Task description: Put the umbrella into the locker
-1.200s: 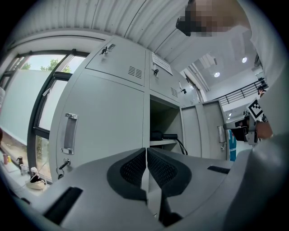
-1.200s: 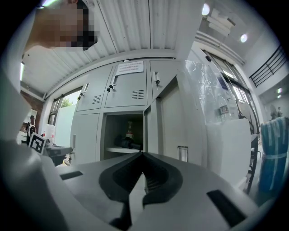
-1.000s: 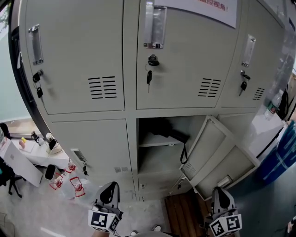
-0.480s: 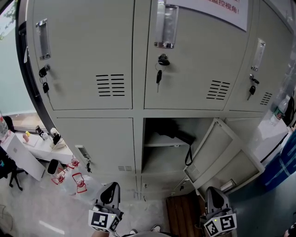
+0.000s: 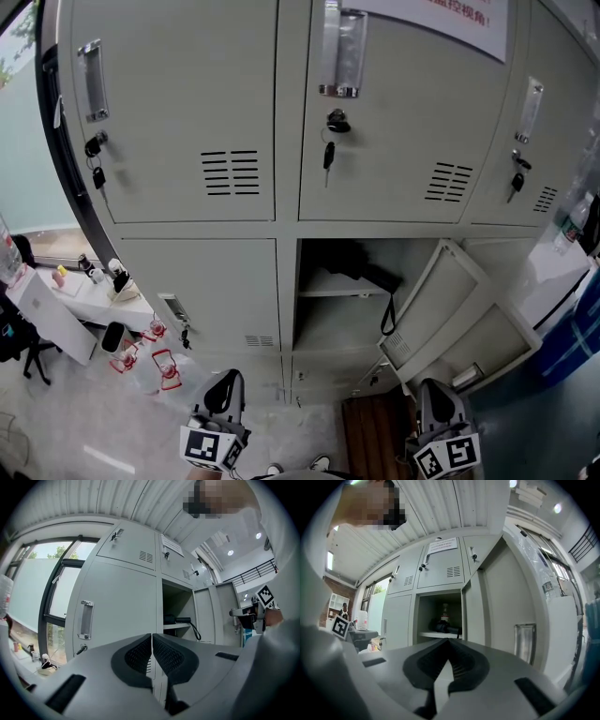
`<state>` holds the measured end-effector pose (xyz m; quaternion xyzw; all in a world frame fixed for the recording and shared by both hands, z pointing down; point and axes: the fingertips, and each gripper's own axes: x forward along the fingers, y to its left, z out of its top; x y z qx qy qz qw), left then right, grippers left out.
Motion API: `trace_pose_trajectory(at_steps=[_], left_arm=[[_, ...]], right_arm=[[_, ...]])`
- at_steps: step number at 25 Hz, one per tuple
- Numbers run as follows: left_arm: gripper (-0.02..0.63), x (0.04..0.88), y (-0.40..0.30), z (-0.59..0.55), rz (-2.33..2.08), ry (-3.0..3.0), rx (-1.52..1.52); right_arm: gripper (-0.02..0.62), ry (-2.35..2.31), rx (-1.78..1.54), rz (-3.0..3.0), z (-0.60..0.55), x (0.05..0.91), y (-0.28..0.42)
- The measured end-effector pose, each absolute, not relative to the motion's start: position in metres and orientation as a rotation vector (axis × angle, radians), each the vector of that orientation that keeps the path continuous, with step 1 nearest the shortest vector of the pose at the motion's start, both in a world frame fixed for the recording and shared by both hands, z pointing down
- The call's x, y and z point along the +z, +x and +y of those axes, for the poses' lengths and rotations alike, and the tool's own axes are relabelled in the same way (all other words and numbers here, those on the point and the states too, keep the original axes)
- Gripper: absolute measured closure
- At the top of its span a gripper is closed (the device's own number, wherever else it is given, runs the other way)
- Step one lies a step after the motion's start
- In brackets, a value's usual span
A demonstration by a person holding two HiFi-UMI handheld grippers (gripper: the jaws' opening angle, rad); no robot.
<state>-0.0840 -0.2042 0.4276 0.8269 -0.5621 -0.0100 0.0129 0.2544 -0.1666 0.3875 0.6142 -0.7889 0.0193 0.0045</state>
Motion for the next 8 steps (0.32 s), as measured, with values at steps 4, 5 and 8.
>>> trace_pose_trajectory(at_steps=[4,5,8], left_arm=[[0.578,0.4298,-0.0849,-0.2050,-1.747,2.582,-0.022],[0.578,0.4315,-0.0852,-0.2050,-1.747,2.581,-0.017],[0.578,0.4348,-0.0847,-0.2046,-1.739,2.578,-0.007]], right_arm=[[0.578,1.918,0.031,-2.467,-0.1670,0.3903,0.2559],[0.578,1.918,0.028,-2.466,-0.1671,0.3907,0.2561],[0.578,1.922,0.041,-2.462,-0.1670,0.3918,0.2553]])
